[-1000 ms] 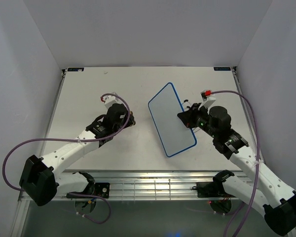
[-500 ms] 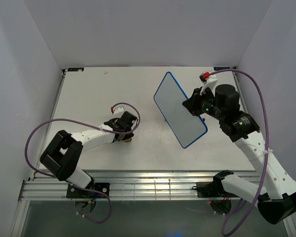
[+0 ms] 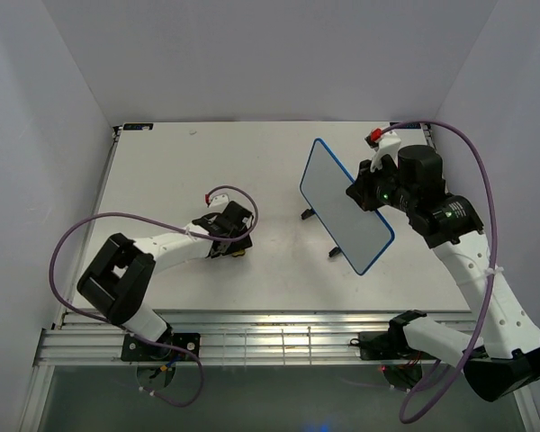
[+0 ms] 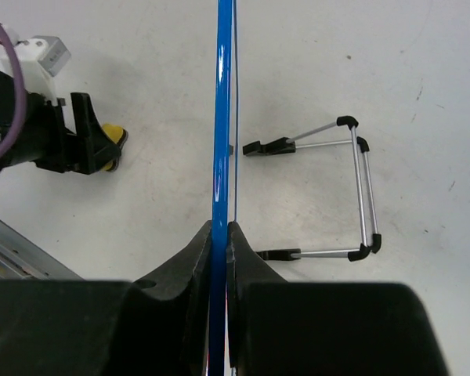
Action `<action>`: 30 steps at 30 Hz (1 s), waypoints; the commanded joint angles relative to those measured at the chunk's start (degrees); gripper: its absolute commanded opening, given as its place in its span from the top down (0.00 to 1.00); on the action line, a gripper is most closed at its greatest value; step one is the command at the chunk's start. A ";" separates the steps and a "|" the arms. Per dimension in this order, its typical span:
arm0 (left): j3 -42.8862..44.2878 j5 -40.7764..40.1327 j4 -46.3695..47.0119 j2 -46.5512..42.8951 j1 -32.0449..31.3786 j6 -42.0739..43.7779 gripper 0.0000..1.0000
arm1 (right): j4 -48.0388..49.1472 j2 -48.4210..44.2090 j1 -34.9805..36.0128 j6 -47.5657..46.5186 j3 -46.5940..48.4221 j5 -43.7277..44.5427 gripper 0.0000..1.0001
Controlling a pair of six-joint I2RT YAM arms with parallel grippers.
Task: Erase the whiteboard
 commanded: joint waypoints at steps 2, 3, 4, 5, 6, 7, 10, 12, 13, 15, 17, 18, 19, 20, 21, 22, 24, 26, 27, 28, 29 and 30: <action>-0.70 1.76 -4.60 -8.92 0.18 -0.03 0.16 | 2.45 -0.03 -2.27 -2.82 2.97 -2.01 0.92; -0.79 1.59 -5.13 -10.50 0.18 0.06 0.14 | 2.45 0.41 -3.24 -3.09 2.97 -2.88 0.92; -0.88 1.41 -5.74 -13.48 0.18 0.32 0.10 | 2.45 0.68 -3.86 -3.52 2.97 -3.84 0.92; -1.14 1.32 -6.88 -14.99 0.18 0.50 0.09 | 2.45 1.03 -5.17 -3.53 2.97 -5.85 0.92; -1.14 1.15 -7.68 -16.22 0.27 0.67 0.08 | 2.45 1.64 -5.79 -3.53 2.97 -6.83 0.92; -0.97 1.23 -9.51 -18.84 0.27 0.85 0.07 | 2.45 1.99 -6.23 -5.27 2.97 -7.89 0.92; -1.14 2.81 -11.54 -23.16 0.18 2.08 0.05 | 2.45 3.66 -7.90 -6.78 2.80 -10.70 0.92; -1.67 4.82 -12.16 -27.29 0.18 4.97 0.04 | 2.54 4.89 -9.13 -7.39 2.88 -12.28 0.92; -1.84 7.79 -12.95 -28.52 0.18 6.29 0.04 | 2.45 5.33 -9.40 -7.74 2.88 -12.64 0.92; -1.67 11.41 -14.09 -31.69 0.18 9.72 0.04 | 2.71 6.21 -10.63 -8.18 2.71 -12.90 0.92; -2.11 15.63 -15.15 -33.97 0.09 11.56 0.04 | 2.97 7.44 -11.94 -8.89 2.79 -15.18 0.92; -2.28 16.95 -15.42 -36.42 0.09 13.40 0.04 | 3.06 7.88 -12.30 -8.98 2.79 -15.45 0.92; -2.55 18.01 -16.20 -37.66 0.09 14.03 0.04 | 3.24 8.32 -12.39 -8.98 2.97 -15.72 0.92; -2.55 19.50 -16.73 -38.72 0.09 14.30 0.04 | 3.50 8.76 -12.91 -9.06 3.06 -16.33 0.92; -2.46 20.56 -16.82 -40.82 0.09 15.17 0.03 | 4.11 9.55 -13.09 -9.07 2.97 -16.77 0.92; -2.37 21.79 -16.83 -41.89 0.01 15.61 0.03 | 4.29 9.99 -13.35 -9.07 3.23 -17.21 0.92; -2.55 25.13 -16.30 -44.43 0.01 16.67 0.03 | 4.47 11.05 -13.79 -9.15 3.41 -18.88 0.92; -3.60 25.40 -15.25 -45.84 -0.08 16.93 0.02 | 5.17 11.57 -14.06 -9.33 3.06 -19.76 0.92; -4.13 26.01 -14.72 -46.37 -0.08 16.93 0.02 | 5.78 11.58 -14.14 -9.42 2.62 -19.59 0.92; -4.48 26.45 -14.11 -46.81 -0.08 16.85 0.02 | 7.44 11.49 -14.23 -9.68 2.10 -19.67 0.92; -4.92 26.98 -13.84 -46.73 -0.08 16.93 0.02 | 8.41 11.23 -14.41 -9.59 0.61 -20.11 0.92; -5.01 27.59 -13.75 -46.56 -0.08 17.11 0.02 | 9.29 11.14 -14.50 -9.42 0.08 -19.68 0.92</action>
